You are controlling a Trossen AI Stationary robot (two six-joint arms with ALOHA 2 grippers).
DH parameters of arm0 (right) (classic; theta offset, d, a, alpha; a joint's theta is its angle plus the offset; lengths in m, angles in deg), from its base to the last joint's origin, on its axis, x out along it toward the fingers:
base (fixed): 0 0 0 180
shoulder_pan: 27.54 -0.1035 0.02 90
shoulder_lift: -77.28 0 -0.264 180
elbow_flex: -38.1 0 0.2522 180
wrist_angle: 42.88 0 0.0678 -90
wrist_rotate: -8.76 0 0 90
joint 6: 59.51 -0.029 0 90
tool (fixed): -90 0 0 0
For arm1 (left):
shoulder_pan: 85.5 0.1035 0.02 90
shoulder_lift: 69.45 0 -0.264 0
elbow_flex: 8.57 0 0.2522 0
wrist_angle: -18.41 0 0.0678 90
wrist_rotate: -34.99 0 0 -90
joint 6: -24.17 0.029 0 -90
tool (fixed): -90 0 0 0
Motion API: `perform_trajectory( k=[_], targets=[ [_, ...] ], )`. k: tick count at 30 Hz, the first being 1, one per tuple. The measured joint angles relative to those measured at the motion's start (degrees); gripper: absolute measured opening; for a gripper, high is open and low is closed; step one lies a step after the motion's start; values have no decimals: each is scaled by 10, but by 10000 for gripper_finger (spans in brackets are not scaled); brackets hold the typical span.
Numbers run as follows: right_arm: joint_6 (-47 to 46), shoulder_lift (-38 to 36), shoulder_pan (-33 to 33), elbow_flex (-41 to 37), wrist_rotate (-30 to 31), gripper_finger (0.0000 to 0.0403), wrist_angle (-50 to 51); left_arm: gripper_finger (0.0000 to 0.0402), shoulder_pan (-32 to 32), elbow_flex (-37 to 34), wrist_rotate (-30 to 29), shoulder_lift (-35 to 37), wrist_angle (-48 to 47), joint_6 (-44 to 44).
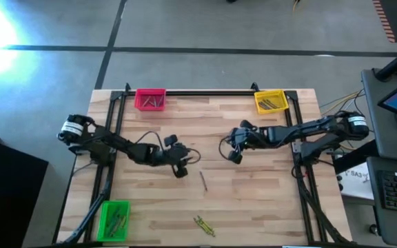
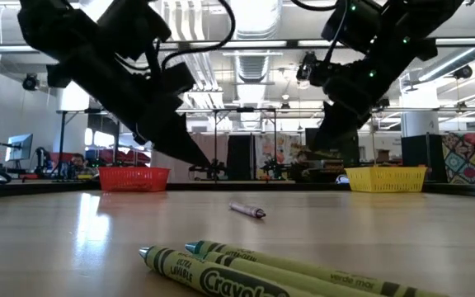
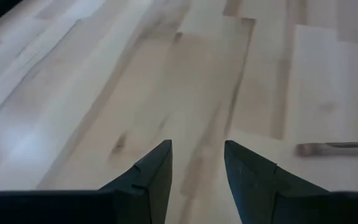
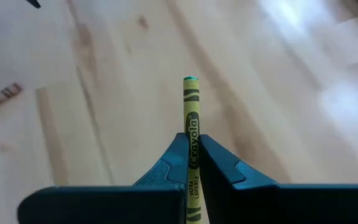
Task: Sort crayons
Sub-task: Put the green crayon into the green bin
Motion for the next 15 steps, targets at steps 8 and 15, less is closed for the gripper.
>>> perform_trajectory(
  k=[8,15],
  targets=[
    [35,-45,78,0,50,13,72,129,25,-42,7,18,20,-35],
    [-3,-50,142,0,163,35,117,129,24,-35,-47,15,22,-53]
  ],
)
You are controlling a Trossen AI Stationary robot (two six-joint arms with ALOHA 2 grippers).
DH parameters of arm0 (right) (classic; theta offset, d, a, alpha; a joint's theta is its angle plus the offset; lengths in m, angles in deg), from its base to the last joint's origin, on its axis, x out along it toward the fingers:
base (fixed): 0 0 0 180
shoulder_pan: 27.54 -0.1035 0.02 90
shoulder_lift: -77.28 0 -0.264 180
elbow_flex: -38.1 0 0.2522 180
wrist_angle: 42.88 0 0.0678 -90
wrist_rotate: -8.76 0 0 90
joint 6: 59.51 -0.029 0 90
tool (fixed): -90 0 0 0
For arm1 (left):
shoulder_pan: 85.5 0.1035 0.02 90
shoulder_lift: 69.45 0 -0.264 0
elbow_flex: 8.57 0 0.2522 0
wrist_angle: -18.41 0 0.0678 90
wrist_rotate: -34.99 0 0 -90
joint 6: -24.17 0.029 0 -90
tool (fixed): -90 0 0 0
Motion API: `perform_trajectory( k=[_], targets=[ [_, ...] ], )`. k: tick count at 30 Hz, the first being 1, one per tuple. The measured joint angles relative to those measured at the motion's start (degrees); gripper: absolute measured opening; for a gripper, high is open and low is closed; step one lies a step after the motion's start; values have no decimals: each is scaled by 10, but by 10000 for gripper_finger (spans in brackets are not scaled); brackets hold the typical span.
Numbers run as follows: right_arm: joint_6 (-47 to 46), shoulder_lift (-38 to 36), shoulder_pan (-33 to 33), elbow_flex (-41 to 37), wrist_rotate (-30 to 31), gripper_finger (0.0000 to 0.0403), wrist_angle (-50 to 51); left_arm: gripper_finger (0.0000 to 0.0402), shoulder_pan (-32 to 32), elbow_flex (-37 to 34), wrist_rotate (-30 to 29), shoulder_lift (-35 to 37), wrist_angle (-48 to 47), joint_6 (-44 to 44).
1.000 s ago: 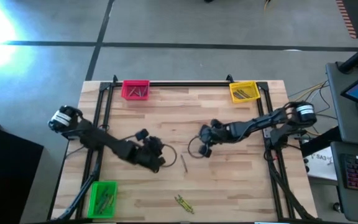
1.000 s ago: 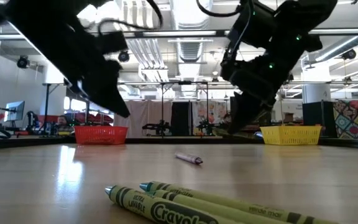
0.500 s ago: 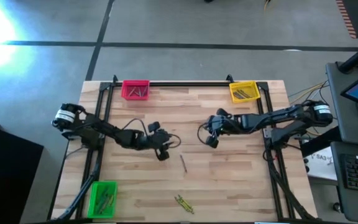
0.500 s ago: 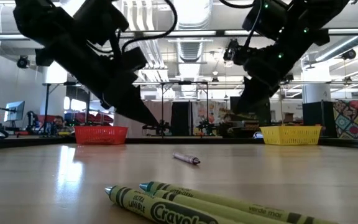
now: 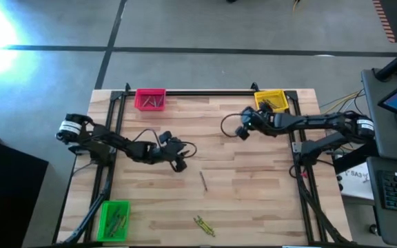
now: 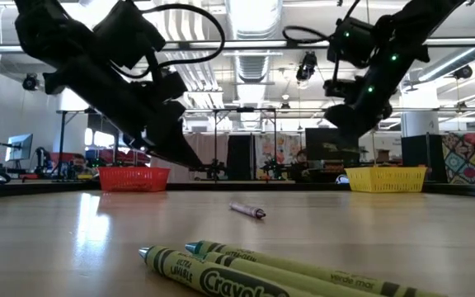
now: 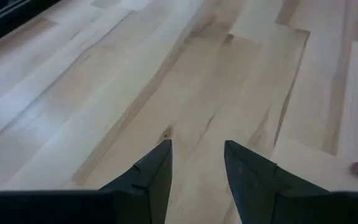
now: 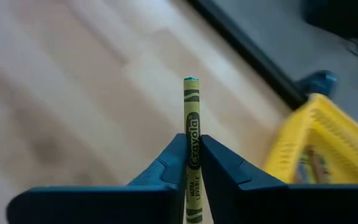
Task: Sort crayons
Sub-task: Put the green crayon into the green bin
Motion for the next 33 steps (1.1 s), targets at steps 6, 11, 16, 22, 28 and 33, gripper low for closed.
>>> perform_trajectory(
  k=[6,11,16,22,28,33],
  targets=[
    [24,0,54,11,48,51,0,129,1,26,-12,-35,-6,-32],
    [66,-2,127,33,47,43,0,129,6,51,-13,-56,-106,-41],
    [37,3,176,32,-44,34,17,129,6,69,-13,-62,-206,-100],
    [106,49,181,22,-104,43,-13,129,17,70,-5,-60,-212,-115],
    [127,122,186,49,-103,89,3,129,36,66,41,-59,-201,-112],
    [146,183,193,88,-90,120,11,129,37,66,40,-61,-175,-87]
  ],
)
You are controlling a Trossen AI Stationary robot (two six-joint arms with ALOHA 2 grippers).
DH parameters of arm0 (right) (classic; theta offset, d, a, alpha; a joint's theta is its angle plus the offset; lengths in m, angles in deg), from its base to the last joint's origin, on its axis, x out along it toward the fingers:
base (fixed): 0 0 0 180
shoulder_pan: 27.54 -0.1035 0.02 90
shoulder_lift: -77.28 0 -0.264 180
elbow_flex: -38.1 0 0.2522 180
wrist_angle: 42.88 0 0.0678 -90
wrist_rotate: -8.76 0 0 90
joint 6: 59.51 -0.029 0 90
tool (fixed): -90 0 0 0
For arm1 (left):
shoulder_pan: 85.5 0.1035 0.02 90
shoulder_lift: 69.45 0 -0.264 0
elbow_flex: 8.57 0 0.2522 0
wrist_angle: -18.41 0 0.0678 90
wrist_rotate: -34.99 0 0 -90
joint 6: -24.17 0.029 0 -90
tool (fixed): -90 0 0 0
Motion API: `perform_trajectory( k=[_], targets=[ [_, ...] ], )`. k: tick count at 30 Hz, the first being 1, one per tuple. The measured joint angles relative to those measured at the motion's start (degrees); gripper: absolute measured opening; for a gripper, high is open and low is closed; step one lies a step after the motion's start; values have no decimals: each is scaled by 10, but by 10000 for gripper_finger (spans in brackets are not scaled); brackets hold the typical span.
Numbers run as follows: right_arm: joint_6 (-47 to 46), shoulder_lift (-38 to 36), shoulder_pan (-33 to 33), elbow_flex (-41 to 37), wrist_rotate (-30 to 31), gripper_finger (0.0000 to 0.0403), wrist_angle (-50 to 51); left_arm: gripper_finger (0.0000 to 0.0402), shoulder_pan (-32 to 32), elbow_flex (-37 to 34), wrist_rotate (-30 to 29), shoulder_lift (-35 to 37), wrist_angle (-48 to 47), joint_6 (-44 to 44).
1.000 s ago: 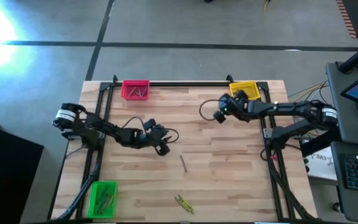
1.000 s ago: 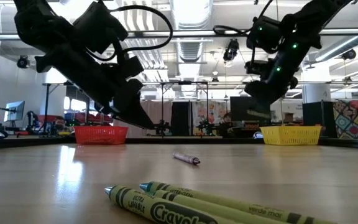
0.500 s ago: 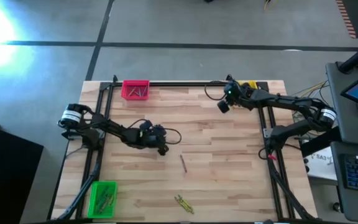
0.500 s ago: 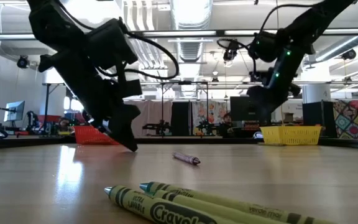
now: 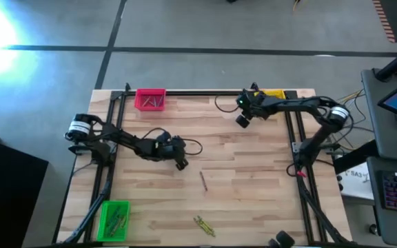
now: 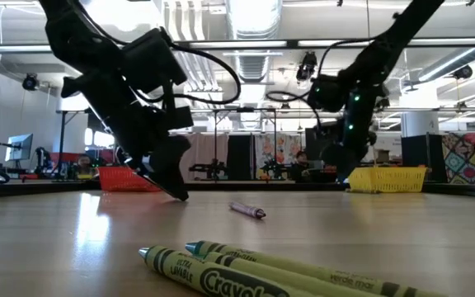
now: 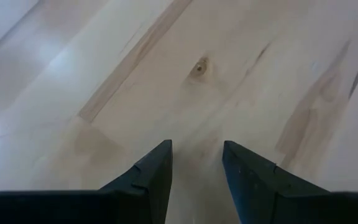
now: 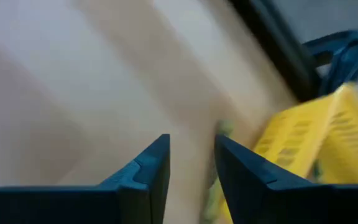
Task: Sort crayons
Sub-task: Put the green crayon into the green bin
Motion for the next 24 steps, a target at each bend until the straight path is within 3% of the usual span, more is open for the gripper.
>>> perform_trajectory(
  k=[11,17,24],
  targets=[
    [52,173,33,188,54,117,229,129,3,-1,-3,-1,8,14],
    [48,229,35,223,106,123,274,129,3,-3,-5,-1,7,14],
    [77,250,41,239,14,101,281,130,3,-4,-7,-1,1,18]
  ],
)
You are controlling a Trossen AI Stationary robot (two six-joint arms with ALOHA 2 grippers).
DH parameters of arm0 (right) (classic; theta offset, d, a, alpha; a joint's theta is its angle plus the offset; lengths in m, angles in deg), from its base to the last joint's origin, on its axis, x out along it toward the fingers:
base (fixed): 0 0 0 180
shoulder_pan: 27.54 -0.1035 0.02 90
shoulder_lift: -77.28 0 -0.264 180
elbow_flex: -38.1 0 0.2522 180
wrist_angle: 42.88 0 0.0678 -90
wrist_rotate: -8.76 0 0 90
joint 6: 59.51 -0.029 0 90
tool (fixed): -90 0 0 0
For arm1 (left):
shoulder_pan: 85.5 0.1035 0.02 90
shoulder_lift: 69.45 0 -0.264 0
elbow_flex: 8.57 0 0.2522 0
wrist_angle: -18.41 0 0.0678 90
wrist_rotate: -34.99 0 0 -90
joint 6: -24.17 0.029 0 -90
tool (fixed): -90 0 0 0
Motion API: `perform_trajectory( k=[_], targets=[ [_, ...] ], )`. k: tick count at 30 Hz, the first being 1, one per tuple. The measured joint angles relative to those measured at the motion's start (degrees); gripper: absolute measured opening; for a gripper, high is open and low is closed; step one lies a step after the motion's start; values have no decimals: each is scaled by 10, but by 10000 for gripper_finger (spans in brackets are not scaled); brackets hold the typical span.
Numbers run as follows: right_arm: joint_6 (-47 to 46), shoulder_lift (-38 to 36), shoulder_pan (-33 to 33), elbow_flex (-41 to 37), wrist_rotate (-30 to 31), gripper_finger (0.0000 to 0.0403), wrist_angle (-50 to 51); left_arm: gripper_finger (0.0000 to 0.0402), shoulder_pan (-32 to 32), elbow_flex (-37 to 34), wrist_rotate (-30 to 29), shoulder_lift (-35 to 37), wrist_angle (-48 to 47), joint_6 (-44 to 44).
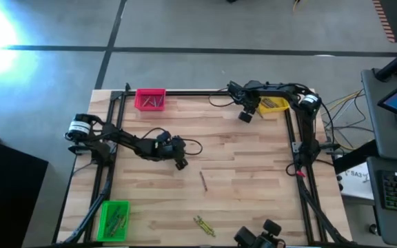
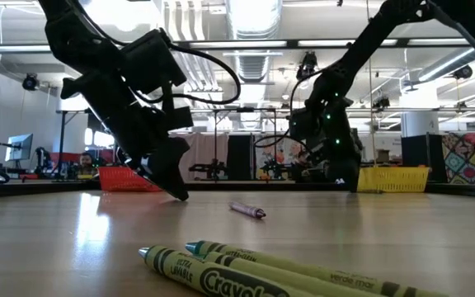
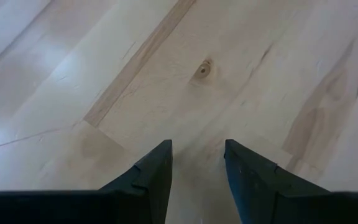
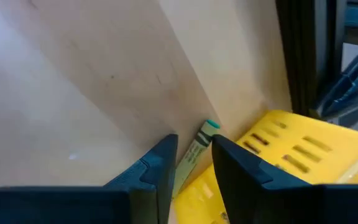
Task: Sort crayons
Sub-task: Put the green crayon into the green bin
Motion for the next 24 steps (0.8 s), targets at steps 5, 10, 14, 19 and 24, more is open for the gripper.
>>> perform_trajectory(
  k=[5,10,14,19,24],
  targets=[
    [8,-20,-1,4,-27,67,9,130,0,0,0,0,-2,2],
    [-4,-75,-4,-2,-84,38,34,130,0,0,-1,0,-3,2],
    [-22,-149,-4,0,-157,34,42,130,0,-1,-1,0,-4,2],
    [-100,-235,-9,-20,-154,39,40,130,0,-1,-1,0,-4,0],
    [-185,-328,-7,-111,-112,53,-5,130,-3,-1,0,0,-5,-4]
  ],
)
